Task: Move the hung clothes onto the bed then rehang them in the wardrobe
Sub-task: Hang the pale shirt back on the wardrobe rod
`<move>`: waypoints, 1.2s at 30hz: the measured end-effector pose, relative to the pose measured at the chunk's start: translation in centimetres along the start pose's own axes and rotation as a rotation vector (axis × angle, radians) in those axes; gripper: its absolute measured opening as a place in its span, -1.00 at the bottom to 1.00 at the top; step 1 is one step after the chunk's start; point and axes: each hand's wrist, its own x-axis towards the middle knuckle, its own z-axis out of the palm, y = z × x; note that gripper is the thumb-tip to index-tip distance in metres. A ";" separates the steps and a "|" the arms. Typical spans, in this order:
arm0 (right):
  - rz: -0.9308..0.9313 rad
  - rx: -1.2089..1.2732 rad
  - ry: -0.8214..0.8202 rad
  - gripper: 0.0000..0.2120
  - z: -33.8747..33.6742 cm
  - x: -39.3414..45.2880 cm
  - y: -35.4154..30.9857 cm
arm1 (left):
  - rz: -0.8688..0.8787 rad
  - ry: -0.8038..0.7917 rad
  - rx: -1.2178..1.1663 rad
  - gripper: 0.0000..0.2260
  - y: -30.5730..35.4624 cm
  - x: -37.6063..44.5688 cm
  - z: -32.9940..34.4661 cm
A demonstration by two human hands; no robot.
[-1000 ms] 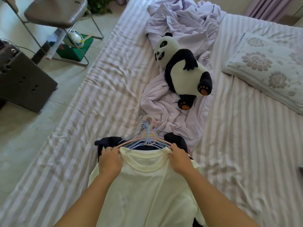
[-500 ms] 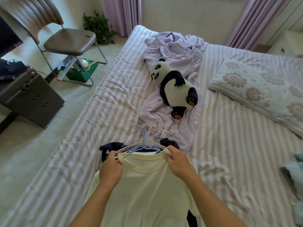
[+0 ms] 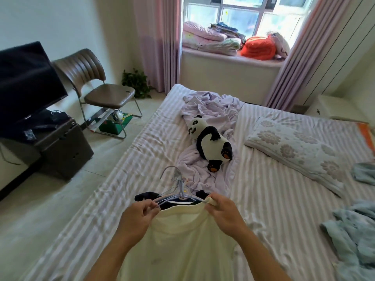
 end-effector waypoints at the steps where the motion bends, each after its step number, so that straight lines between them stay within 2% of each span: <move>1: -0.016 -0.002 -0.010 -0.93 -0.6 -0.8 -0.6 | 0.025 0.004 0.026 -0.86 0.6 -0.8 -0.7; 7: -0.108 -0.050 -0.044 -0.93 -3.3 -5.1 -4.2 | 0.122 0.113 -0.018 -0.83 5.2 -6.1 -3.5; 9: -0.131 -0.031 -0.043 -0.90 -4.2 -6.4 -5.2 | 0.126 0.169 -0.049 -0.83 6.6 -7.7 -4.2; 12: -0.177 0.021 -0.032 -0.95 -5.8 -8.5 -6.4 | 0.128 0.262 -0.104 -0.79 8.5 -10.5 -5.0; 13: -0.196 0.054 -0.027 -0.91 -6.4 -9.2 -6.7 | 0.132 0.285 -0.107 -0.79 9.2 -11.4 -5.2; 18: -0.352 0.071 -0.036 -0.88 -9.0 -12.2 -7.2 | 0.138 0.400 -0.119 -0.84 11.9 -17.0 -6.0; 27: -0.588 0.129 0.027 -0.84 -10.8 -18.0 -9.9 | 0.101 0.596 0.036 -0.91 15.4 -28.5 -7.0; 32: -0.655 0.157 -0.068 -0.73 -9.7 -20.7 -13.1 | -0.013 0.731 0.238 -0.89 14.8 -34.4 -8.9; 36: -0.750 0.136 -0.119 -0.72 -8.2 -23.3 -16.3 | -0.060 0.801 0.259 -0.86 14.0 -38.7 -10.8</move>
